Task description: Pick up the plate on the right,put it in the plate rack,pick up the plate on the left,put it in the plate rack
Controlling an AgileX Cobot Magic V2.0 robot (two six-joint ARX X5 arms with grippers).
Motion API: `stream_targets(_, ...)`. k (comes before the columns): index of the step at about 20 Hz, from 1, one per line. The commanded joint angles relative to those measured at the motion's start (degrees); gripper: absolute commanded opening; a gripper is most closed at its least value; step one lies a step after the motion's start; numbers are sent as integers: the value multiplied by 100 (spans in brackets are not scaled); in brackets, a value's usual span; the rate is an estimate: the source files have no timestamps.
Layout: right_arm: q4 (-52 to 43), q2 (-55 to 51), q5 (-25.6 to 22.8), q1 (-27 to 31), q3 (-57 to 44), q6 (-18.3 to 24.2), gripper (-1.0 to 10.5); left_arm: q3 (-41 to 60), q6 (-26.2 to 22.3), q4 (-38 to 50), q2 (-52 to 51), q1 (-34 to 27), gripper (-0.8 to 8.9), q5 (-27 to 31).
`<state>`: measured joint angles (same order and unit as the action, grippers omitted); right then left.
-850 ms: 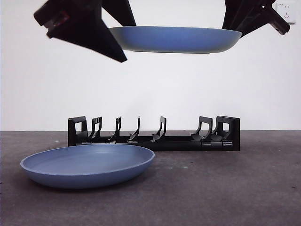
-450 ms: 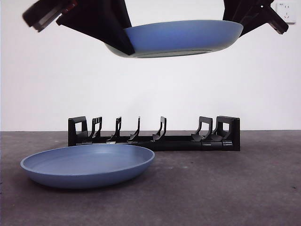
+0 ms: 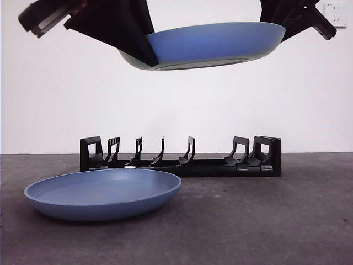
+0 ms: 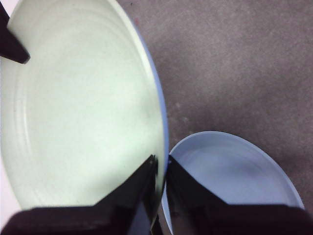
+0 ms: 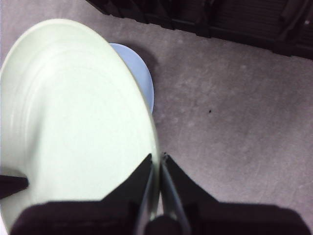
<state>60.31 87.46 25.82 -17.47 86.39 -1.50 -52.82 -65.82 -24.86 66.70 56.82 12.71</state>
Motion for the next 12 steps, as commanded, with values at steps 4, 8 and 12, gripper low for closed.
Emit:
stream_targets(4, -162, 39, -35, 24, 15, 0, 58, -11, 697, 15, -20, -9, -8, 83)
stream_targets(8, -271, 37, -33, 24, 33, 0, 272, -11, 909, 4, -20, -9, -8, 37)
stream_targets(12, -345, 15, -35, 33, 199, -2, 291, -11, 1460, -13, -20, -31, -8, -278)
